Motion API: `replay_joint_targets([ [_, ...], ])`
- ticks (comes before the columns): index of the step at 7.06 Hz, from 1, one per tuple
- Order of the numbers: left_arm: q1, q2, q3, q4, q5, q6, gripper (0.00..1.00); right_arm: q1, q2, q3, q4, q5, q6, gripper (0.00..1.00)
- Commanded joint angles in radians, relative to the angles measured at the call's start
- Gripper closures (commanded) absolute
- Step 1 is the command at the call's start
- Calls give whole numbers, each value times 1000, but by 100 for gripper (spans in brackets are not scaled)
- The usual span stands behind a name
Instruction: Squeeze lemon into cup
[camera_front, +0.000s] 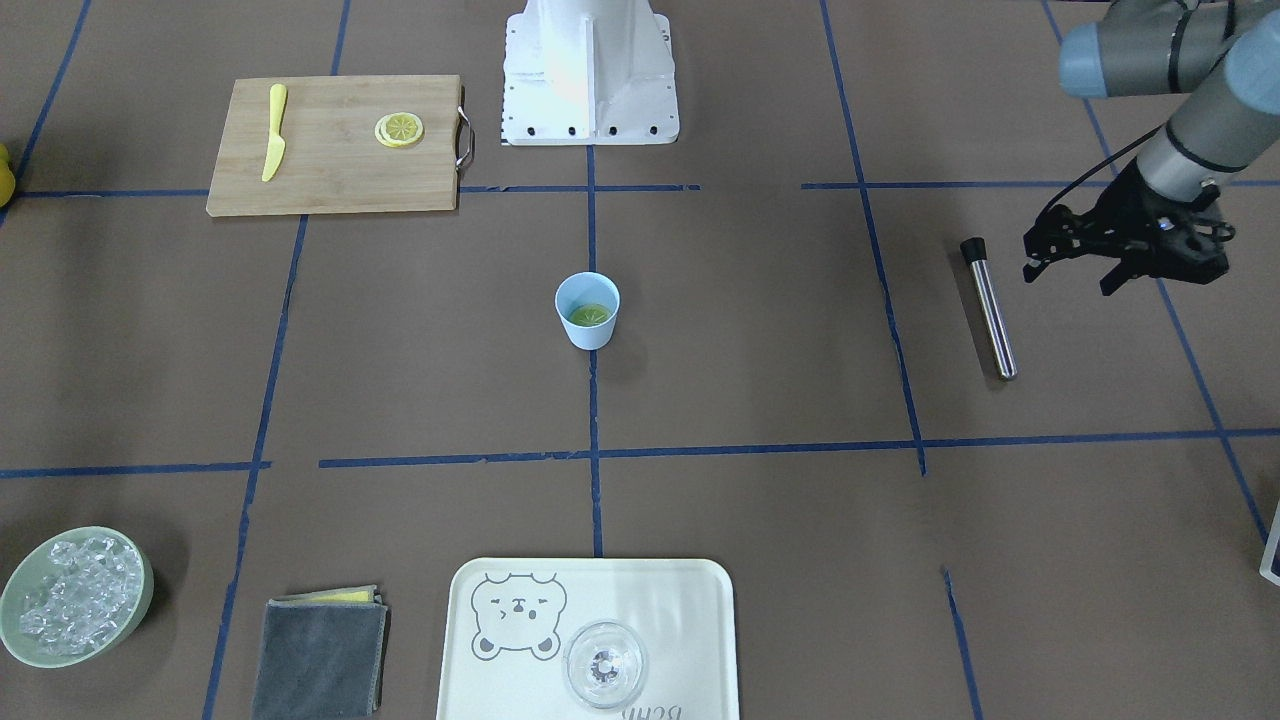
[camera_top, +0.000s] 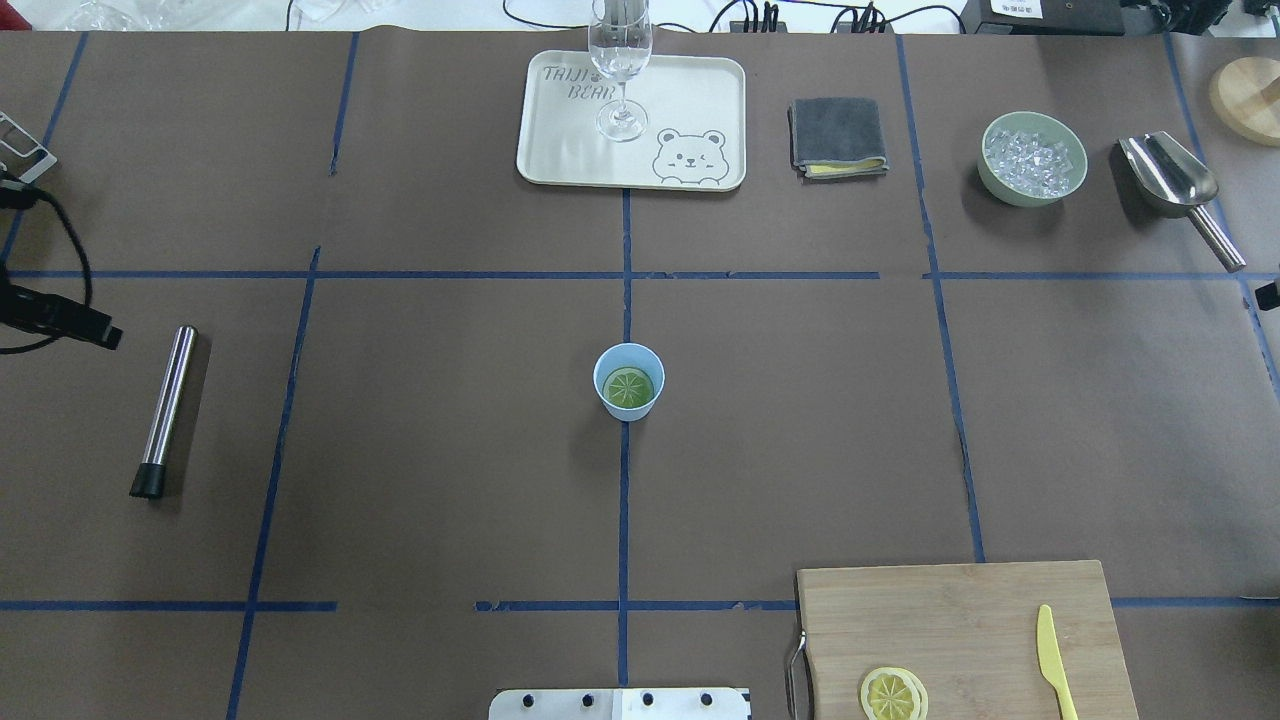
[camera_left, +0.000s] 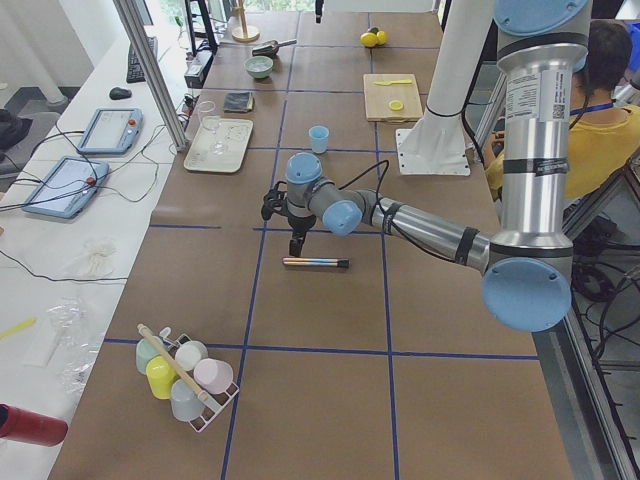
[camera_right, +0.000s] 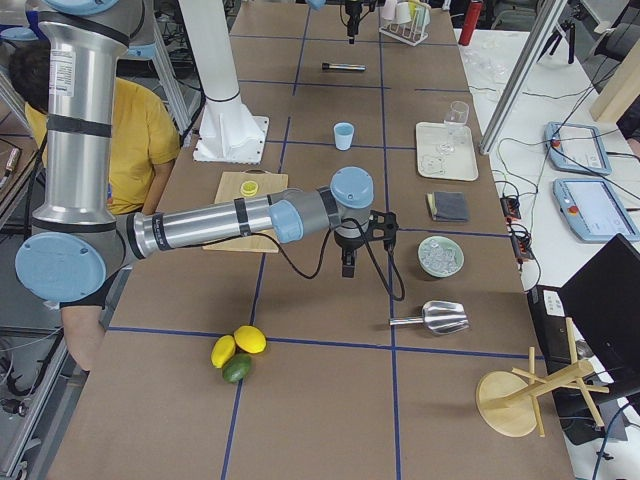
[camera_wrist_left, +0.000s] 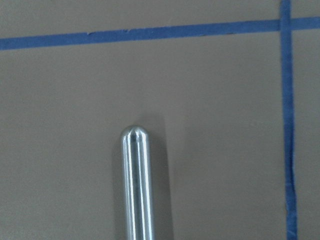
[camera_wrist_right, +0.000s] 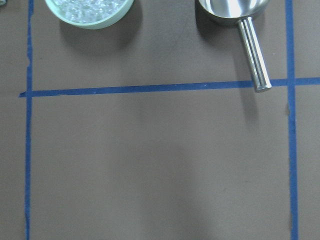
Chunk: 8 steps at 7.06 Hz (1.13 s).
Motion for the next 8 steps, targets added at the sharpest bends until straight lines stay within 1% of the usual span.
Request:
replay_joint_targets([
  [1, -238, 109, 58, -4, -104, 308, 0, 78, 10, -102, -31, -21, -181, 0],
  [2, -307, 141, 98, 7, -138, 433, 0, 110, 11, -102, -107, -65, -288, 0],
  [3, -369, 123, 159, 56, -187, 446, 0, 139, 63, -123, -231, -76, -405, 0],
  [4, -369, 79, 161, 149, -186, 446, 0, 167, 103, -165, -278, -64, -457, 0],
  [5, -372, 24, 138, 312, -171, 475, 0, 176, 102, -173, -280, -61, -469, 0],
  [6, -454, 17, 132, 368, -139, 621, 0, 193, 87, -171, -277, -56, -475, 0],
  [7, -487, -25, 111, 484, -78, 641, 0, 193, 53, -154, -266, -55, -476, 0],
  [8, -501, -93, 91, 574, -7, 659, 0, 193, 4, -106, -270, -39, -469, 0],
])
